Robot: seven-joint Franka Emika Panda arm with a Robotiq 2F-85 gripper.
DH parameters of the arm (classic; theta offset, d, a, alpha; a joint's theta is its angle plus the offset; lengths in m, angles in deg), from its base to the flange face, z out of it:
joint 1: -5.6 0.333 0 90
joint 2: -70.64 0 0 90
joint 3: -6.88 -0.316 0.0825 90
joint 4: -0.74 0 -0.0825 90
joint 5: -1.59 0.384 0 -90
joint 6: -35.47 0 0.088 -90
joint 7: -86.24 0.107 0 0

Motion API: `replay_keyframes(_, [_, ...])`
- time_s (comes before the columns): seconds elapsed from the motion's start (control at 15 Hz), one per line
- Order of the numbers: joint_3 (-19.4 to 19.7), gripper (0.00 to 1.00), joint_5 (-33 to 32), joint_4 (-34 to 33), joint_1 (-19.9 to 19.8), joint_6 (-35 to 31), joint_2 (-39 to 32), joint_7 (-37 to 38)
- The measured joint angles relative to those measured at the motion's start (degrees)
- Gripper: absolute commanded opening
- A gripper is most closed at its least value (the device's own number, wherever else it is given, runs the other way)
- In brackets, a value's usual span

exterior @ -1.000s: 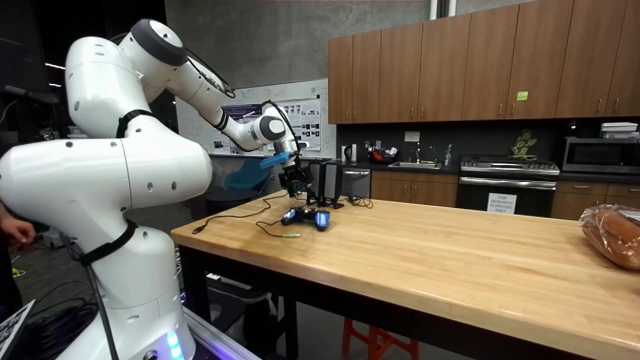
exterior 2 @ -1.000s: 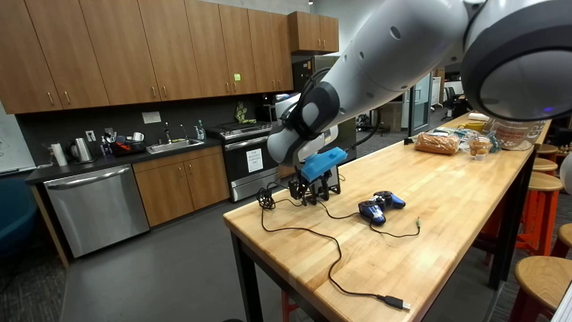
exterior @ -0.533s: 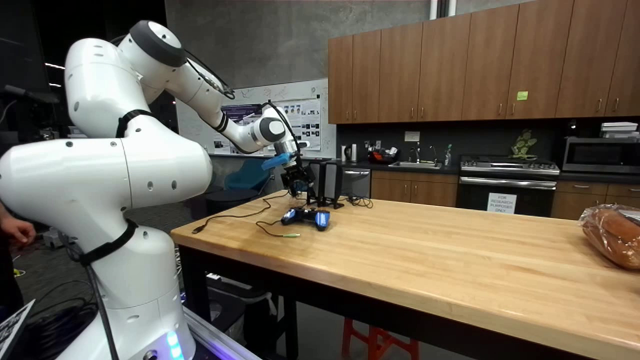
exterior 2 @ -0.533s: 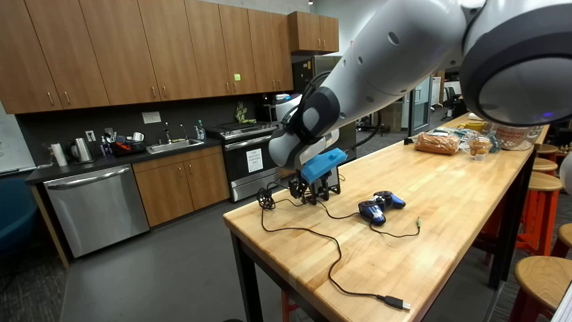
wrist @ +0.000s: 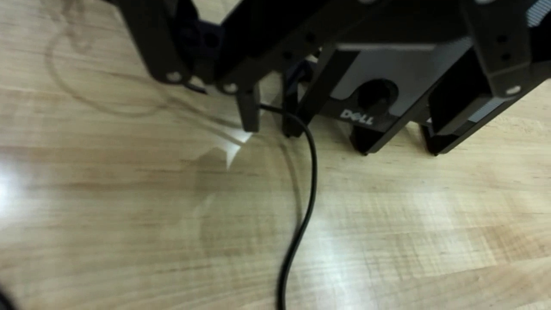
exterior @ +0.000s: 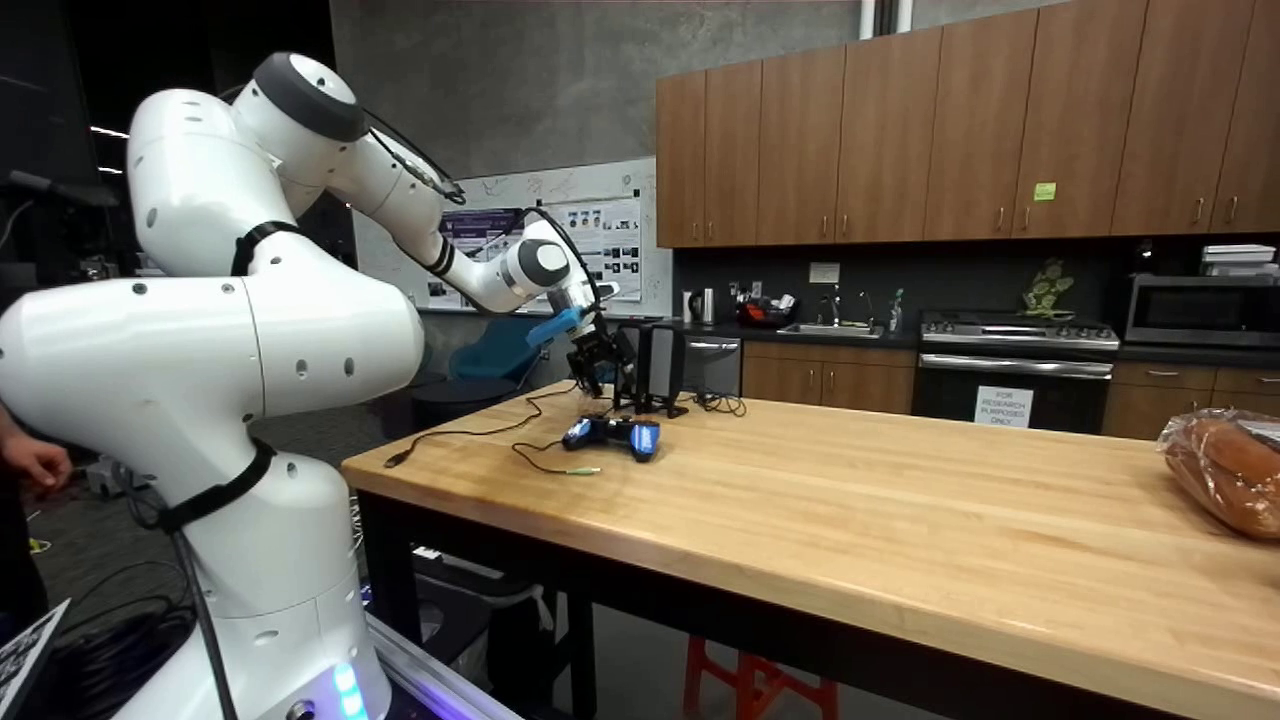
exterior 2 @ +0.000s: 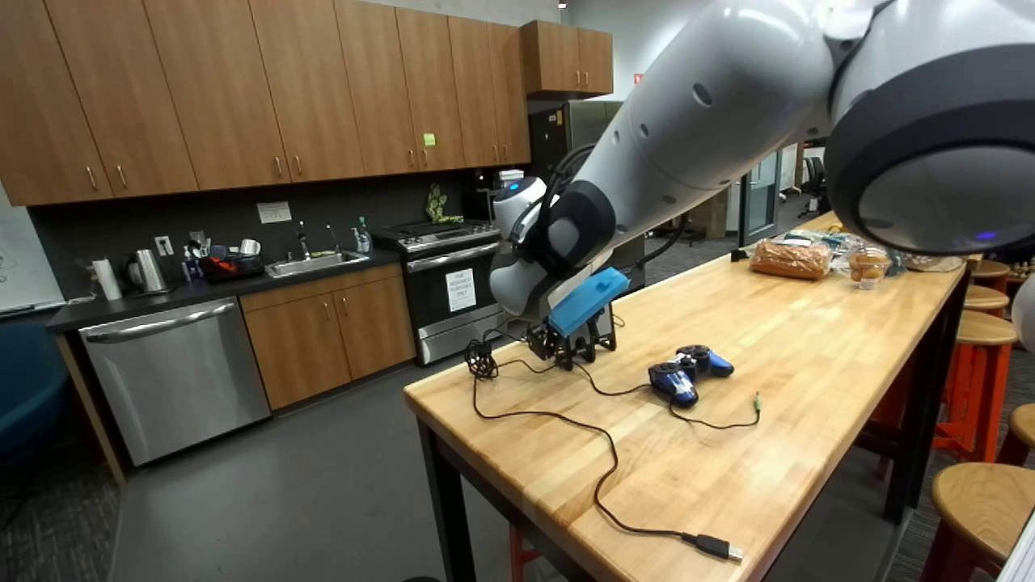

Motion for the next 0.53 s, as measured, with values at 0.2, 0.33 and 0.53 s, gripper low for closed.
replay_keyframes(0.2, [0.01, 0.56, -0.41, 0.03, 0.14, 1.08, 0.08, 0.03])
replay_keyframes(0.33, [0.05, 0.40, -0.41, 0.03, 0.24, 1.62, 0.08, 0.21])
replay_keyframes(0.53, [0.05, 0.17, -0.41, 0.03, 0.32, 1.81, 0.08, 0.57])
